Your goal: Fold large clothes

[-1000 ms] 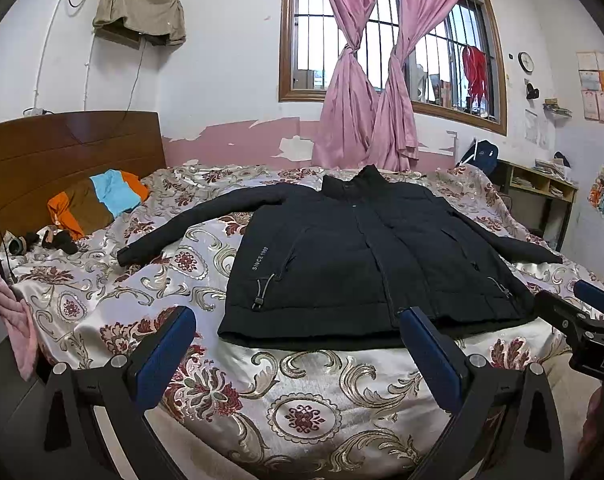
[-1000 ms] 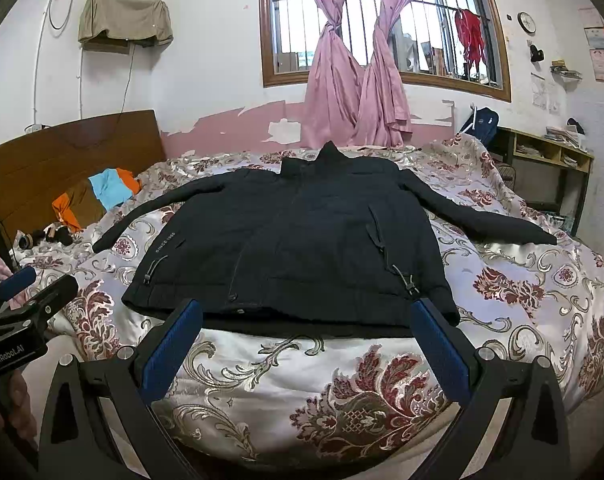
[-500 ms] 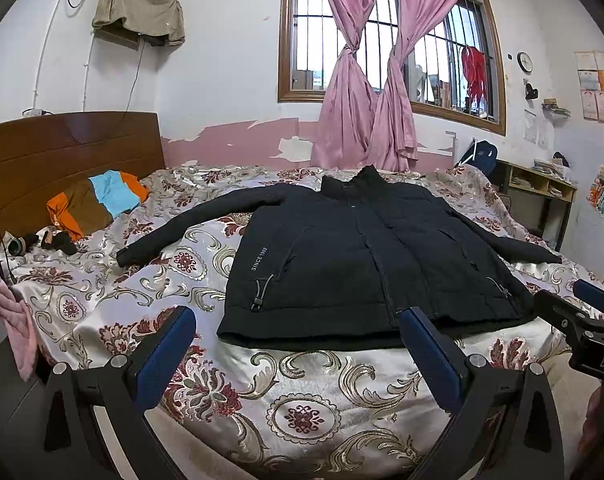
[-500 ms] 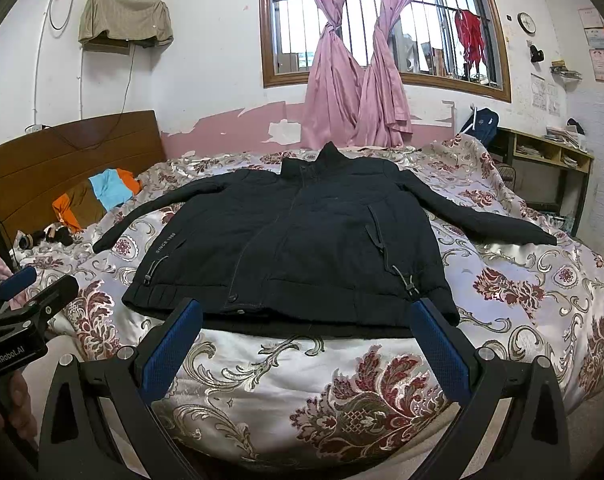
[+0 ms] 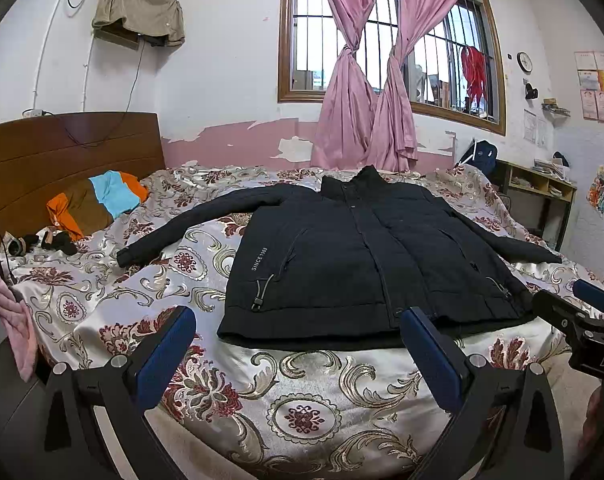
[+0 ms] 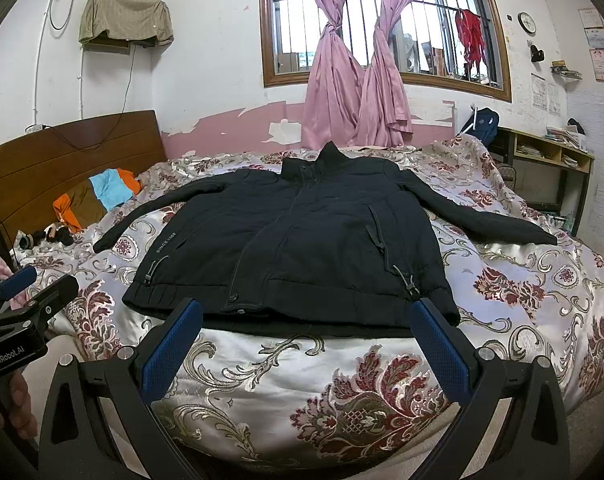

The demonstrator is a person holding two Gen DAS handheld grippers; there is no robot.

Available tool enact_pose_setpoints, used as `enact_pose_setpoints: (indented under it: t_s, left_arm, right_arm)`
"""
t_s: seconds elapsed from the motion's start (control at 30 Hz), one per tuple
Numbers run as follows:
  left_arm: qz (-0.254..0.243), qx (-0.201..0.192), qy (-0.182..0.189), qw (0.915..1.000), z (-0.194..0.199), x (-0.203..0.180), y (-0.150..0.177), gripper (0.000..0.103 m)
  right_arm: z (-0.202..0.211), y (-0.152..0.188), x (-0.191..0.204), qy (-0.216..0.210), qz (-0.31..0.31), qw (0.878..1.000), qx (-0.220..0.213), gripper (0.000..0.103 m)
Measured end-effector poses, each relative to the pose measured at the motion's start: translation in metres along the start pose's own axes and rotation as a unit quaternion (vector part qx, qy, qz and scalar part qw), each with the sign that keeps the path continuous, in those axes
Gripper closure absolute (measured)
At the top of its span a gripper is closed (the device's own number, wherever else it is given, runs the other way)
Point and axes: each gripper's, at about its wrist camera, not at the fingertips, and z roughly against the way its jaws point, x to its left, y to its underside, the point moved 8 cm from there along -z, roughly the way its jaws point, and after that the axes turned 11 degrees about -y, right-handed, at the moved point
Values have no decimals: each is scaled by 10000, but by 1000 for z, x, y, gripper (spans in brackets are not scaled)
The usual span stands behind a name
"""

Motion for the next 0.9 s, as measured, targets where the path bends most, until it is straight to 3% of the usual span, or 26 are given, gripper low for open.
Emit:
enact_pose_setpoints:
  t_s: [0.9]
  left_arm:
    - [2, -17, 25, 10000, 4, -3, -6, 0]
  right_arm:
    - [-1, 0, 1, -7, 4, 10000, 19, 1]
